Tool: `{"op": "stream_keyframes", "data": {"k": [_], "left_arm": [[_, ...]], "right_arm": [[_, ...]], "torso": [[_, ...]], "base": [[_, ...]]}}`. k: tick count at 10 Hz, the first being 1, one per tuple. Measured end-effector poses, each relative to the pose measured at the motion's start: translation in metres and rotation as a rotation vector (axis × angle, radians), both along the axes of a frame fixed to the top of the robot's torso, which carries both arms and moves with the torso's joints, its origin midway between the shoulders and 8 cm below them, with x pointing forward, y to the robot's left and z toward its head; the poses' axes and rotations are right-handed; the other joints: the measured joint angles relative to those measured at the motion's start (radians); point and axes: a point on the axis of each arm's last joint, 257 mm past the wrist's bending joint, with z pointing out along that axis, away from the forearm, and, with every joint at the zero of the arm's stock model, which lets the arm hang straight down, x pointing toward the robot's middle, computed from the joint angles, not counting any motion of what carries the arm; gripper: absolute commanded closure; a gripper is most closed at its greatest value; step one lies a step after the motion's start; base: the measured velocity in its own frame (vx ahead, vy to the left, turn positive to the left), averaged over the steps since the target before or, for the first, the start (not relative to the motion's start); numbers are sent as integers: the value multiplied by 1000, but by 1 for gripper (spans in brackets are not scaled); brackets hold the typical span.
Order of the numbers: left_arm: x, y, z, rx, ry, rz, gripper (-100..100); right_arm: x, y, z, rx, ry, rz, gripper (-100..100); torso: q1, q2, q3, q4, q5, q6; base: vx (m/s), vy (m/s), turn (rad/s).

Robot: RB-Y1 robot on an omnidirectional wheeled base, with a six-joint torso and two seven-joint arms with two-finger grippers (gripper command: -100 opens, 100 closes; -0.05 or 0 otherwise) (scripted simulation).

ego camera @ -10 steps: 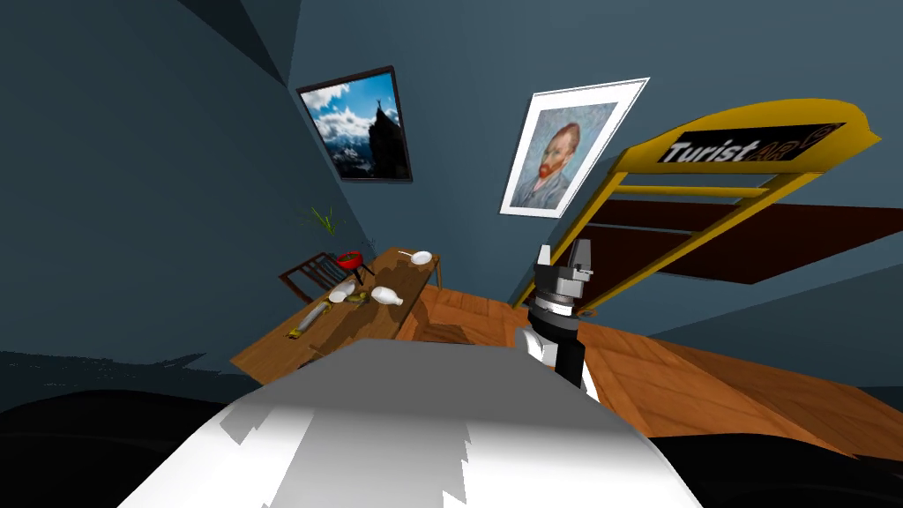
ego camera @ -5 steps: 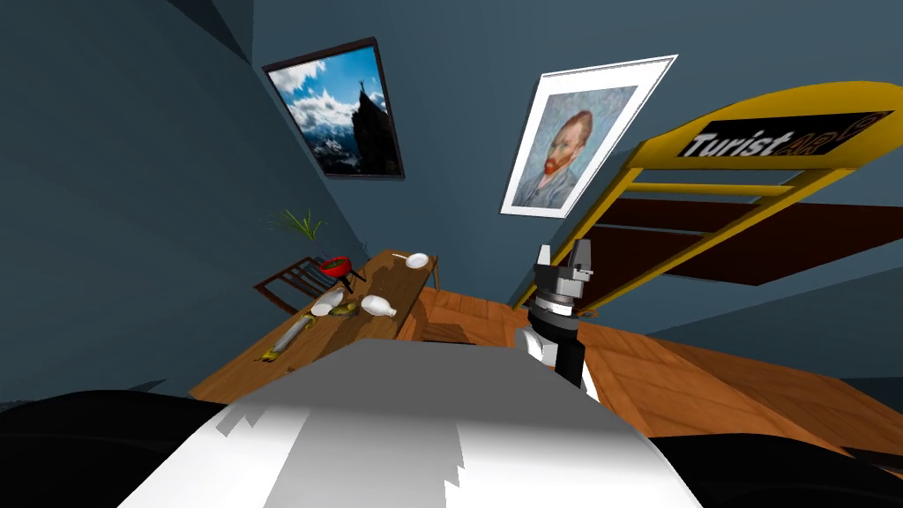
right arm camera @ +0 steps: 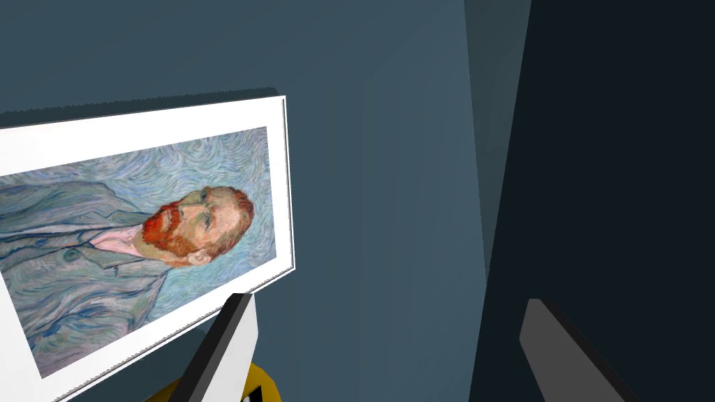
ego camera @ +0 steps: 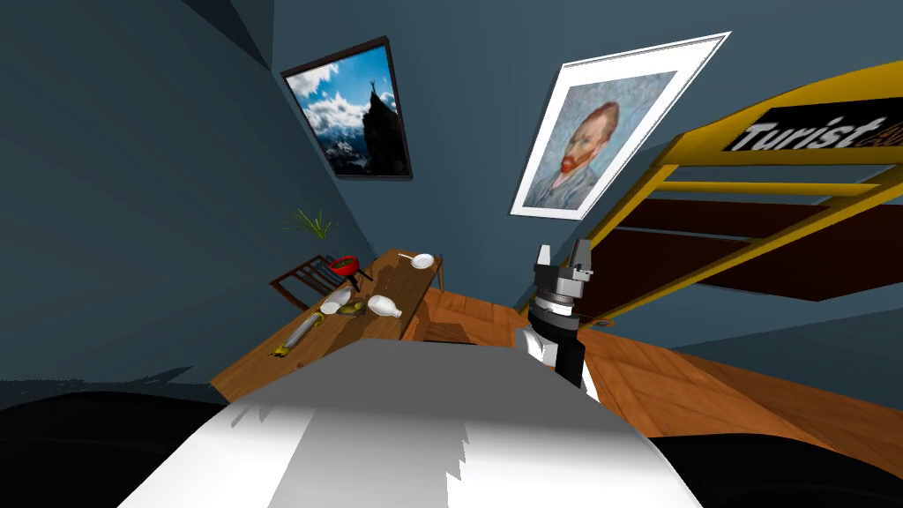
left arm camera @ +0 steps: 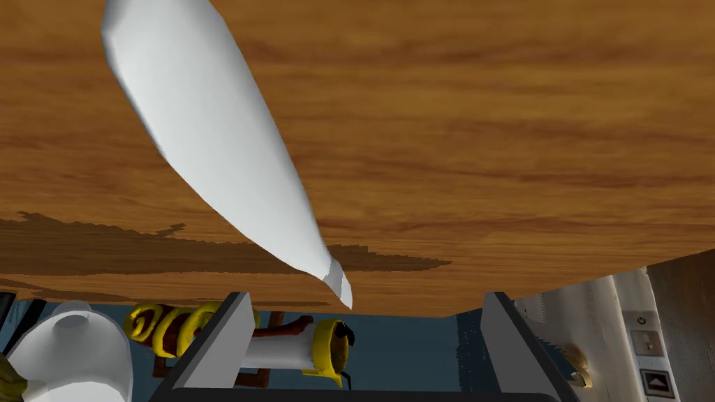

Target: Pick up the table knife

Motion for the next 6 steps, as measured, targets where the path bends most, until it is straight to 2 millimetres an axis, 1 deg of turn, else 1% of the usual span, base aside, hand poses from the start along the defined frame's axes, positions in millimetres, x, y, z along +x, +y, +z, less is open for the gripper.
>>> {"op": "stream_keyframes", "data": {"k": [1, 2, 4, 6], "left_arm": [[2, -5, -3, -1, -3, -12, -100], [3, -5, -3, 0, -5, -15, 100], [4, -5, -3, 1, -5, -19, 100], [1, -5, -3, 1, 5, -18, 100]], "right_arm": [[0, 0, 0, 0, 0, 0, 0], [0, 0, 0, 0, 0, 0, 0], [0, 0, 0, 0, 0, 0, 0], [0, 0, 0, 0, 0, 0, 0]], "torso": [[0, 0, 0, 0, 0, 0], [-3, 2, 1, 0, -1, 0], [-5, 4, 2, 1, -1, -1], [-4, 7, 5, 3, 0, -1]], "base": [[29, 31, 15], [6, 6, -5], [3, 1, -10], [0, 0, 0]]}}
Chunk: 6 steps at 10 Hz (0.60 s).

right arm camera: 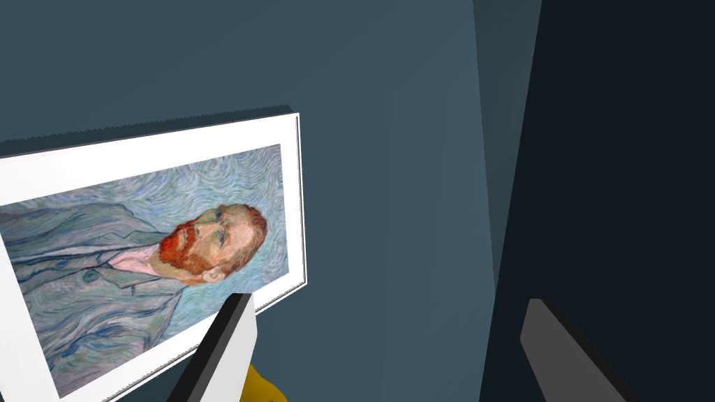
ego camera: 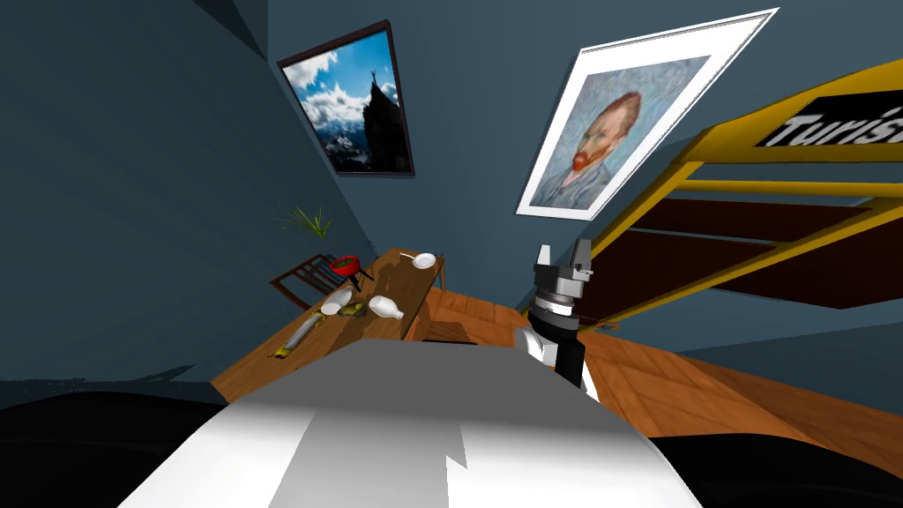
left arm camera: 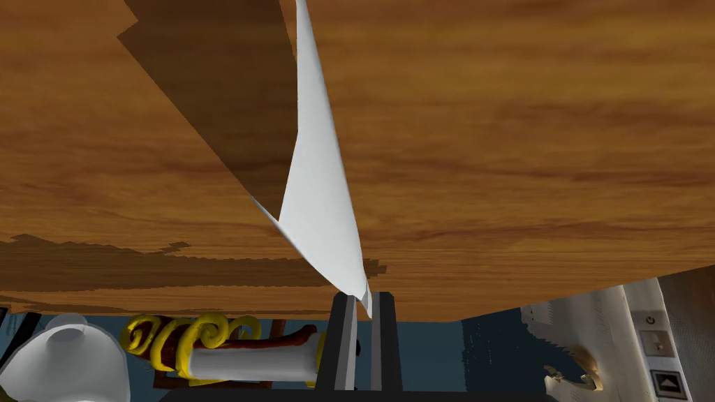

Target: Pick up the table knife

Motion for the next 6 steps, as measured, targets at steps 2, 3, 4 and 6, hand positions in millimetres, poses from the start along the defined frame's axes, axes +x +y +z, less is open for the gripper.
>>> {"op": "stream_keyframes", "data": {"k": [2, 3, 4, 6], "left_arm": [[0, 0, 0, 0, 0, 0, 100], [-1, 3, 3, 0, -6, 8, 100], [-1, 5, 5, 0, -8, 19, 100], [-4, 11, 9, -1, -6, 36, 100]], "right_arm": [[0, 0, 0, 0, 0, 0, 0], [0, 0, 0, 0, 0, 0, 0], [0, 0, 0, 0, 0, 0, 0], [0, 0, 0, 0, 0, 0, 0]], "torso": [[0, 0, 0, 0, 0, 0], [-3, 2, 1, 1, 0, 1], [-5, 4, 2, 1, -1, 1], [-5, 4, 2, 0, -1, 0]], "base": [[-21, -25, -60], [-69, -72, -146], [-62, -65, -82], [-47, -67, -75]]}}
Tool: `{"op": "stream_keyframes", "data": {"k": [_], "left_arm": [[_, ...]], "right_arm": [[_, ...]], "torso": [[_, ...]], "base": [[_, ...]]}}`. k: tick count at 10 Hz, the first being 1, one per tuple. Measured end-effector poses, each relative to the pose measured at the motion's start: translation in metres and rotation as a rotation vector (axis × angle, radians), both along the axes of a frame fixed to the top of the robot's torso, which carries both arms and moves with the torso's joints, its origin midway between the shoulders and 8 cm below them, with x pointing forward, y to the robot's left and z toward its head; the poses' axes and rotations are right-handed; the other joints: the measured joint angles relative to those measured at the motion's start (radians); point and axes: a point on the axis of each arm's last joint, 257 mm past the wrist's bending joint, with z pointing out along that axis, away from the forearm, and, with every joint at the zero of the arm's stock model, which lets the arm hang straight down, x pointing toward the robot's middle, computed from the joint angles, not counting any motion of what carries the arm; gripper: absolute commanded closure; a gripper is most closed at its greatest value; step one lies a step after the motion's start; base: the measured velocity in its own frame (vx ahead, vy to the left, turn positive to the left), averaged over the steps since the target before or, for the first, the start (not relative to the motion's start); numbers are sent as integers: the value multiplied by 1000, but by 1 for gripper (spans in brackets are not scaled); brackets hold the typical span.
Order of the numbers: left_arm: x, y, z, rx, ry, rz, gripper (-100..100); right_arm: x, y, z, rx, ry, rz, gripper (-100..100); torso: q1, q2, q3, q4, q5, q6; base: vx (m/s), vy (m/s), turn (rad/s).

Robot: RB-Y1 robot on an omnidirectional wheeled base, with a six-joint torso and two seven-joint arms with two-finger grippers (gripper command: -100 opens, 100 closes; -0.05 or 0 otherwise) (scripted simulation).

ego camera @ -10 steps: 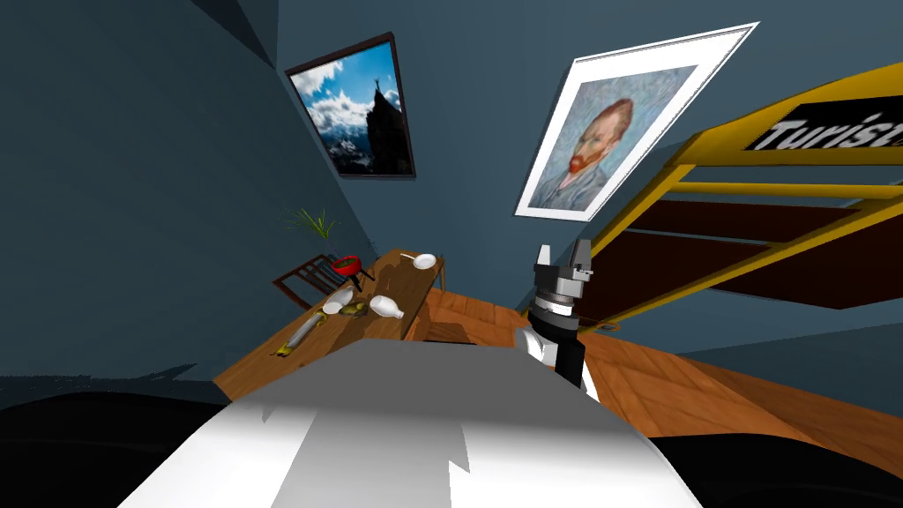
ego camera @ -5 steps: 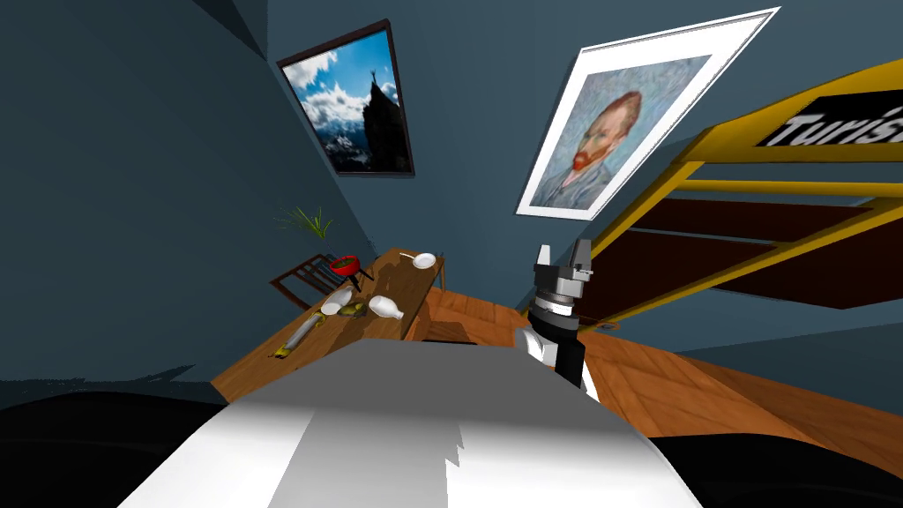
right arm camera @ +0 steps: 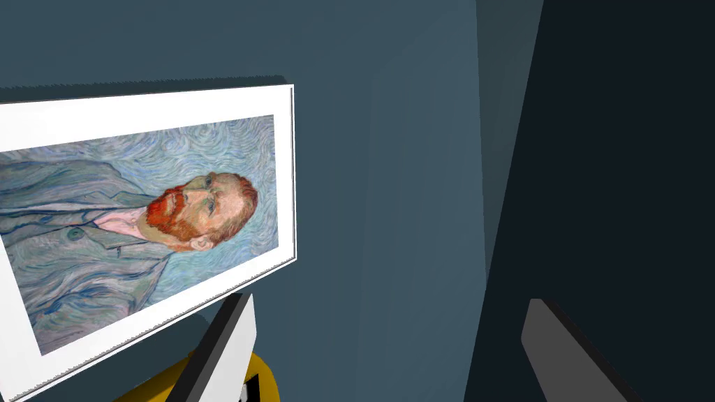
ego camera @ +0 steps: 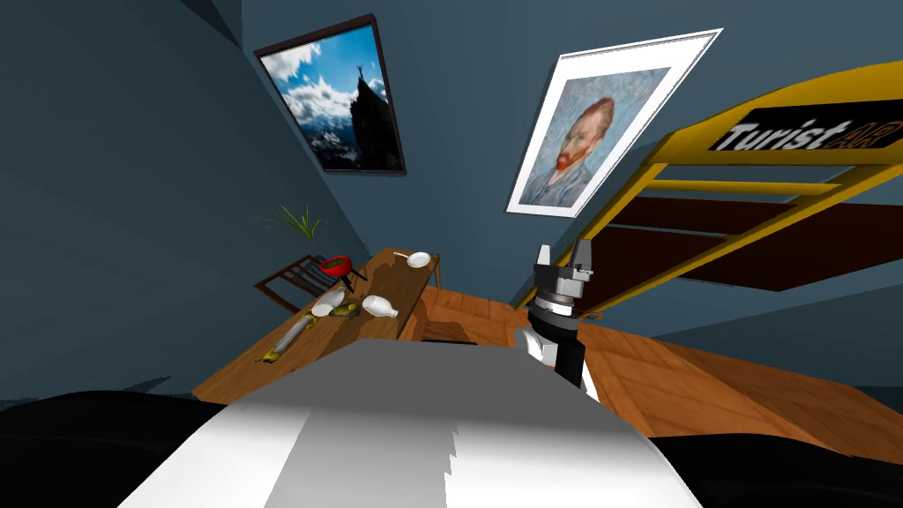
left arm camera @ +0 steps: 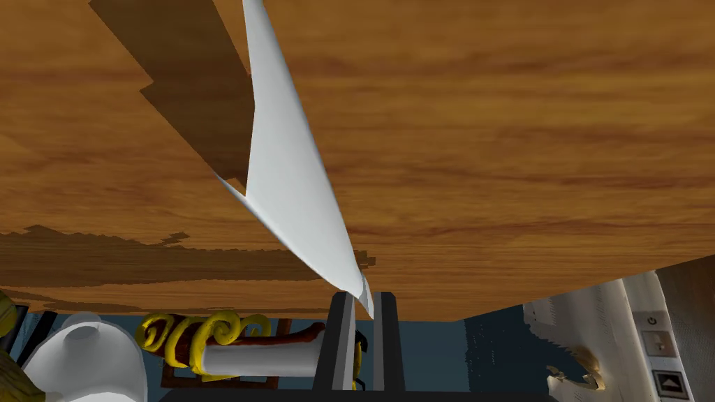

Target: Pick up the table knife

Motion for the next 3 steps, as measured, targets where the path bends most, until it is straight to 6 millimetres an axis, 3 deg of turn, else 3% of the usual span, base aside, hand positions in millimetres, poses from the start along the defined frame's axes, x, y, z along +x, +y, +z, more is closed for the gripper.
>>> {"op": "stream_keyframes", "data": {"k": [2, 3], "left_arm": [[-3, 5, 3, -2, 4, 14, 100], [-3, 5, 3, -3, 5, 16, 0]], "right_arm": [[0, 0, 0, 0, 0, 0, 0], [0, 0, 0, 0, 0, 0, 0]], "torso": [[1, -2, -1, -1, 0, 0], [3, -3, -2, -1, 0, 0]], "base": [[-15, -38, -27], [0, 0, 0]]}}
